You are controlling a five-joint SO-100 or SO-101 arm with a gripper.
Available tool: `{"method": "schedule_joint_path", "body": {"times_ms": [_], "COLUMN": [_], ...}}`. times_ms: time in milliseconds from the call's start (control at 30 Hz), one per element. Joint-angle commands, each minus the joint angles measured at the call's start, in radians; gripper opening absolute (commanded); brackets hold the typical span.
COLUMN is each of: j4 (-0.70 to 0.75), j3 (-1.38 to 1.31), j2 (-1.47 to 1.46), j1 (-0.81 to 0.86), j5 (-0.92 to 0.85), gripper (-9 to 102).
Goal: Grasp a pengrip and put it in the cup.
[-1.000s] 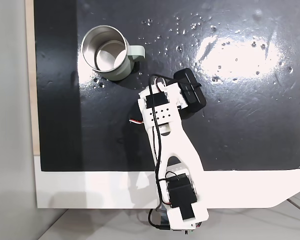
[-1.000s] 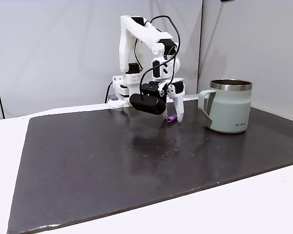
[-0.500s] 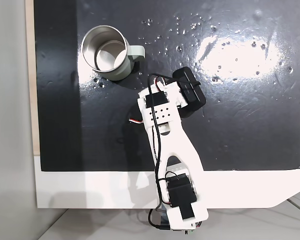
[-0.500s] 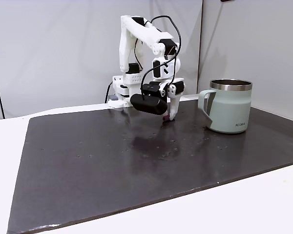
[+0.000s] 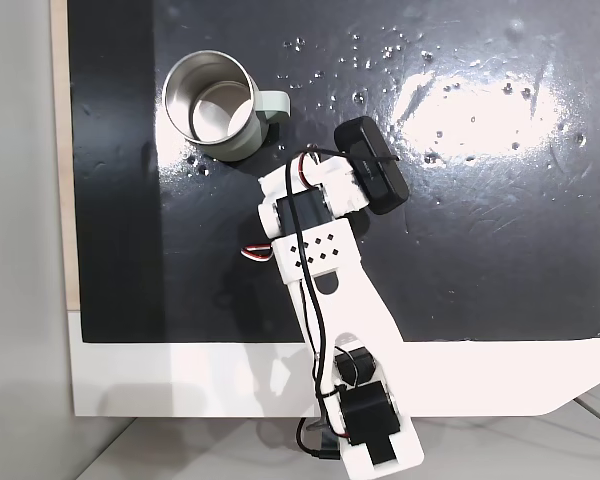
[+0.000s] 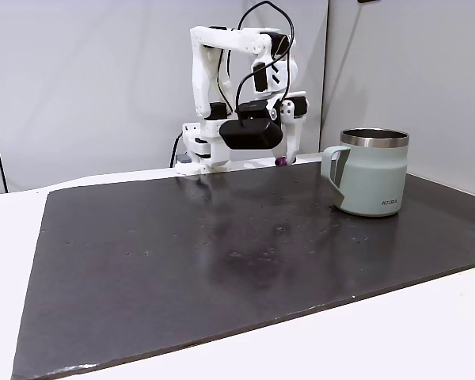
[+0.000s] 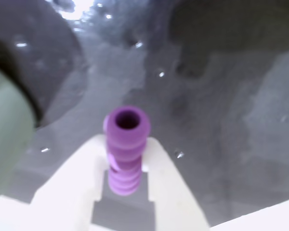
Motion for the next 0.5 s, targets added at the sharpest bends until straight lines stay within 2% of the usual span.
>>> {"method": "schedule_joint_path", "body": {"times_ms": [0, 267, 467], "j4": [0.072, 0.221, 0.341], "j3": [-0.133, -0.396, -0.735], "j2": [0.048, 0.035, -0.098], "j1": [-0.029, -0.078, -0.083], "j5": [0.017, 0.06, 0.083], "gripper": [0, 0, 0]}}
